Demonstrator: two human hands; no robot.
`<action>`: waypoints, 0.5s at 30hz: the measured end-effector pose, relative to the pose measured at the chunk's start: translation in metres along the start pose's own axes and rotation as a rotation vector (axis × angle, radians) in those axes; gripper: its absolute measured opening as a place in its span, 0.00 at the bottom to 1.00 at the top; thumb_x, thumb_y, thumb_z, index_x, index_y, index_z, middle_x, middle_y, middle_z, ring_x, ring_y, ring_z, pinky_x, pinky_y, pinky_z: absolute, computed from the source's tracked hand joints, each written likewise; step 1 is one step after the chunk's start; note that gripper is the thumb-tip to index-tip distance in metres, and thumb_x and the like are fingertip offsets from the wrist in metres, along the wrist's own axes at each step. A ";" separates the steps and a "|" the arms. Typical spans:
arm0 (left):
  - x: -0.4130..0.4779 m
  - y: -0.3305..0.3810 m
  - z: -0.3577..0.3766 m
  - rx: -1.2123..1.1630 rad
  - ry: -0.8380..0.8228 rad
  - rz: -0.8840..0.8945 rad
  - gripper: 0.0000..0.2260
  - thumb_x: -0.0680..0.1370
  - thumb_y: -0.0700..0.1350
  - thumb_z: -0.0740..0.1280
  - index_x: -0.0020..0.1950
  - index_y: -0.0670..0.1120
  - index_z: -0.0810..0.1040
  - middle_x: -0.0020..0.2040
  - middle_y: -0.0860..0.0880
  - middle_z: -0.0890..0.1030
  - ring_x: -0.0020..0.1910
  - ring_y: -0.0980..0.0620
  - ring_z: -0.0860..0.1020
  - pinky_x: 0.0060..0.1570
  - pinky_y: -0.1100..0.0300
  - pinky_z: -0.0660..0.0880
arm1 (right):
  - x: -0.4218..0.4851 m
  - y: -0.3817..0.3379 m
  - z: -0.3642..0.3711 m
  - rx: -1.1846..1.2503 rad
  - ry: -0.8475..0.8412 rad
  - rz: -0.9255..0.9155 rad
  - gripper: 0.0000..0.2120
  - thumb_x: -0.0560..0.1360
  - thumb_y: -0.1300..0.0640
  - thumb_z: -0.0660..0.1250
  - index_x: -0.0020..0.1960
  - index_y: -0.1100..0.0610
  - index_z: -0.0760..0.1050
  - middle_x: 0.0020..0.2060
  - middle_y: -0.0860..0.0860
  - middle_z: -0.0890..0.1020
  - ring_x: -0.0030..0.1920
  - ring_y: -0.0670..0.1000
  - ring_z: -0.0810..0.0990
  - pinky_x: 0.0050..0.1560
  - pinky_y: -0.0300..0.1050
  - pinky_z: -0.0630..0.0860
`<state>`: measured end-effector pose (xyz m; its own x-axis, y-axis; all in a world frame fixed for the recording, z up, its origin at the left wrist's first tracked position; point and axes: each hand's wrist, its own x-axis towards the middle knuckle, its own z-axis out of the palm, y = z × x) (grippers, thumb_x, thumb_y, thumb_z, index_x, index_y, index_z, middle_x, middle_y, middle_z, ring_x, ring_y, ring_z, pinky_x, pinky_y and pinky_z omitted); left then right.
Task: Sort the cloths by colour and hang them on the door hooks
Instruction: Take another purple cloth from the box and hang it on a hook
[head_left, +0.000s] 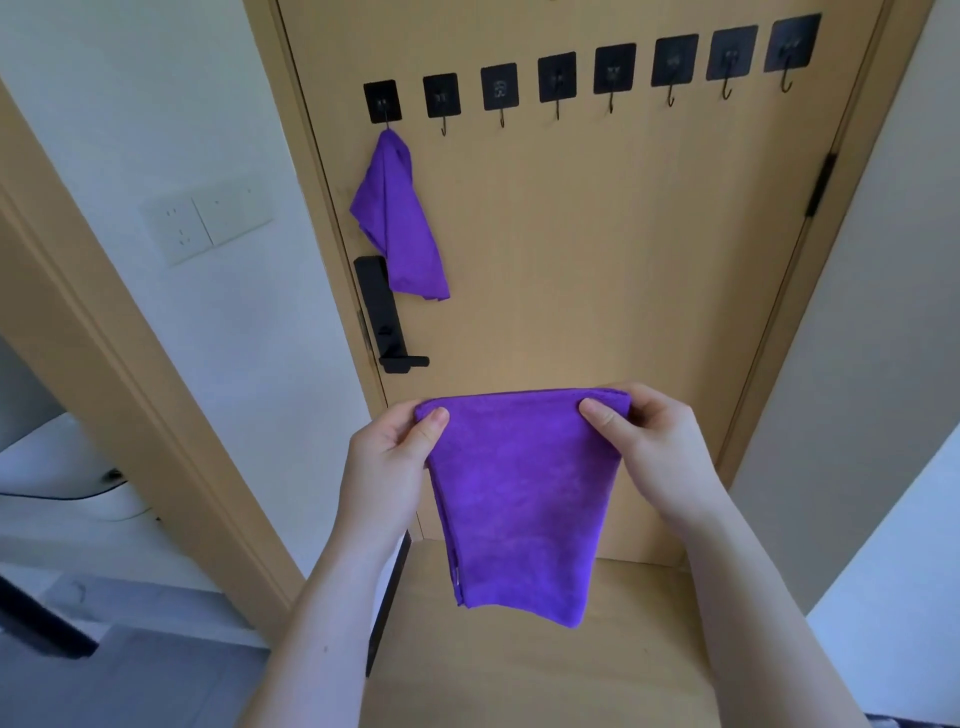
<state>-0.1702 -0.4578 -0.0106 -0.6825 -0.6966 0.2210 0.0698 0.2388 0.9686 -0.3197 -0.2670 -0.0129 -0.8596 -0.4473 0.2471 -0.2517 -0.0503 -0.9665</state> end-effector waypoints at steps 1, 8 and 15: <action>0.008 -0.001 -0.001 -0.006 -0.002 0.003 0.07 0.84 0.46 0.66 0.52 0.50 0.85 0.48 0.50 0.86 0.52 0.46 0.83 0.61 0.38 0.78 | 0.005 0.000 0.004 -0.001 0.008 -0.005 0.02 0.78 0.57 0.72 0.48 0.53 0.84 0.41 0.45 0.87 0.42 0.42 0.83 0.41 0.32 0.76; 0.044 -0.011 -0.007 -0.017 -0.015 0.013 0.07 0.84 0.46 0.66 0.53 0.51 0.85 0.49 0.51 0.86 0.53 0.47 0.84 0.61 0.39 0.78 | 0.036 0.004 0.027 -0.010 0.058 -0.022 0.03 0.79 0.56 0.71 0.50 0.52 0.84 0.42 0.42 0.86 0.43 0.39 0.82 0.42 0.30 0.75; 0.075 -0.016 -0.004 0.004 0.024 0.026 0.08 0.84 0.47 0.66 0.51 0.55 0.85 0.48 0.53 0.86 0.51 0.50 0.84 0.58 0.41 0.80 | 0.074 0.013 0.038 0.012 0.020 -0.011 0.03 0.79 0.55 0.71 0.50 0.51 0.83 0.43 0.44 0.87 0.44 0.41 0.84 0.43 0.32 0.77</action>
<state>-0.2194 -0.5167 -0.0090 -0.6631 -0.7061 0.2484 0.0840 0.2596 0.9621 -0.3695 -0.3350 -0.0094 -0.8657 -0.4283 0.2593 -0.2564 -0.0656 -0.9644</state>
